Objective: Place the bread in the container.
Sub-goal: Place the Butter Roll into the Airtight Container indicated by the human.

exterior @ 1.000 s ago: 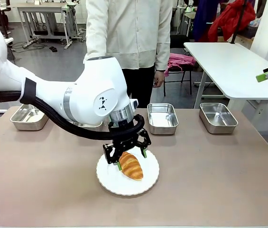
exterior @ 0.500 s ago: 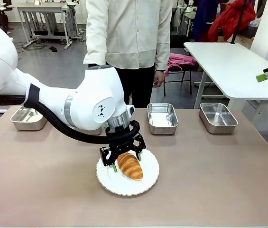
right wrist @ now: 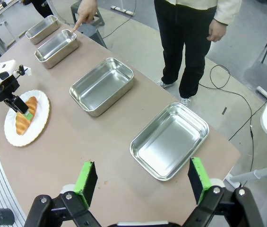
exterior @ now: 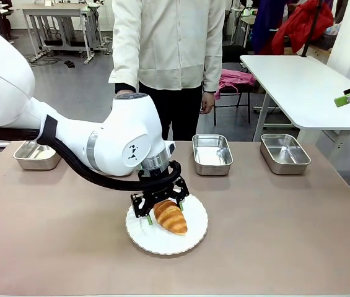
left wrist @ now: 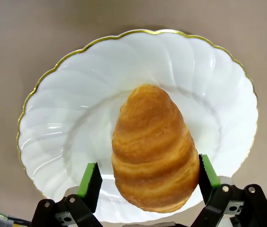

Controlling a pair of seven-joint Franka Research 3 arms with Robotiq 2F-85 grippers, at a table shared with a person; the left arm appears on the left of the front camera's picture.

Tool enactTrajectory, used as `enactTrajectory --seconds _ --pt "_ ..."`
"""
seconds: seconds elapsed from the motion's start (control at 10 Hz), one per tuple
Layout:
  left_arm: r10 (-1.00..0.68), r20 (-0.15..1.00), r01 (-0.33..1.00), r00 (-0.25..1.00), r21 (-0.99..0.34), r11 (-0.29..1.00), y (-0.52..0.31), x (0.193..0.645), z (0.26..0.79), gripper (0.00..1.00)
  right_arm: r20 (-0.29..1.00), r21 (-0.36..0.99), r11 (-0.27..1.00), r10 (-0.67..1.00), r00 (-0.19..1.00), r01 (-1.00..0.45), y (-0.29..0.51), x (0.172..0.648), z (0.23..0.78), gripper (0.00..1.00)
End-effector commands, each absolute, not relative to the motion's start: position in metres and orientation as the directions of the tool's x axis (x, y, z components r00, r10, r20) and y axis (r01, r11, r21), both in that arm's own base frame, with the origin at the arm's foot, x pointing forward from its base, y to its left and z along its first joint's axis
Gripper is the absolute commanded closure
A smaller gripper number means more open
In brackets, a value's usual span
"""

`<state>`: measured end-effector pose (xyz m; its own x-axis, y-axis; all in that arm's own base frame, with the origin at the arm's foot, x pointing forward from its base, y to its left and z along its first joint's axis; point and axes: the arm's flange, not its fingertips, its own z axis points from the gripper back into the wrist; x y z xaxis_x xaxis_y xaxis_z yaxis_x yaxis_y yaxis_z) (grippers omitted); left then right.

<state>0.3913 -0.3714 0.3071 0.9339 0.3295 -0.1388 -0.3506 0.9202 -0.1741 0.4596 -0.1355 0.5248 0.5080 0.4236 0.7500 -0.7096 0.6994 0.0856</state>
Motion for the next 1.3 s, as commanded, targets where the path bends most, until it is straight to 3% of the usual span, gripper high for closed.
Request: enactTrajectory --seconds 0.0,0.1,0.2,0.3,0.4,0.5,1.0,1.1,1.2 --pt "0.303 -0.127 -0.321 0.944 -0.162 0.933 -0.377 0.395 0.304 0.00 0.765 0.087 0.695 0.413 0.495 -0.714 -0.135 0.461 0.526 0.00" --pt "0.309 -0.115 -0.323 0.944 -0.143 0.936 -0.381 0.393 0.303 0.20 0.765 0.087 0.695 0.413 0.495 -0.714 -0.135 0.461 0.526 0.00" --pt "0.297 -0.107 -0.310 0.949 -0.131 0.942 -0.382 0.393 0.305 0.20 0.765 0.087 0.695 0.413 0.495 -0.714 -0.135 0.461 0.526 0.00" --pt "0.284 -0.101 -0.296 0.954 -0.130 0.946 -0.382 0.394 0.305 0.40 0.765 0.087 0.695 0.413 0.495 -0.714 -0.135 0.461 0.526 0.00" --pt "0.282 -0.094 -0.292 0.955 -0.137 0.946 -0.383 0.396 0.305 0.22 0.765 0.087 0.695 0.413 0.495 -0.714 -0.135 0.461 0.526 0.00" --pt "0.277 -0.092 -0.289 0.956 -0.165 0.943 -0.384 0.400 0.307 0.60 0.765 0.087 0.695 0.413 0.495 -0.714 -0.135 0.461 0.526 0.00" --pt "0.283 -0.114 -0.298 0.952 -0.156 0.942 -0.381 0.391 0.309 0.60 0.765 0.087 0.695 0.413 0.495 -0.714 -0.135 0.461 0.526 0.00" --pt "0.281 -0.111 -0.296 0.953 -0.163 0.941 -0.383 0.393 0.311 0.52 0.765 0.087 0.695 0.413 0.495 -0.714 -0.135 0.461 0.526 0.00" --pt "0.247 -0.032 -0.249 0.968 -0.140 0.958 -0.374 0.395 0.330 0.59 0.765 0.087 0.695 0.413 0.495 -0.714 -0.135 0.461 0.526 0.00"
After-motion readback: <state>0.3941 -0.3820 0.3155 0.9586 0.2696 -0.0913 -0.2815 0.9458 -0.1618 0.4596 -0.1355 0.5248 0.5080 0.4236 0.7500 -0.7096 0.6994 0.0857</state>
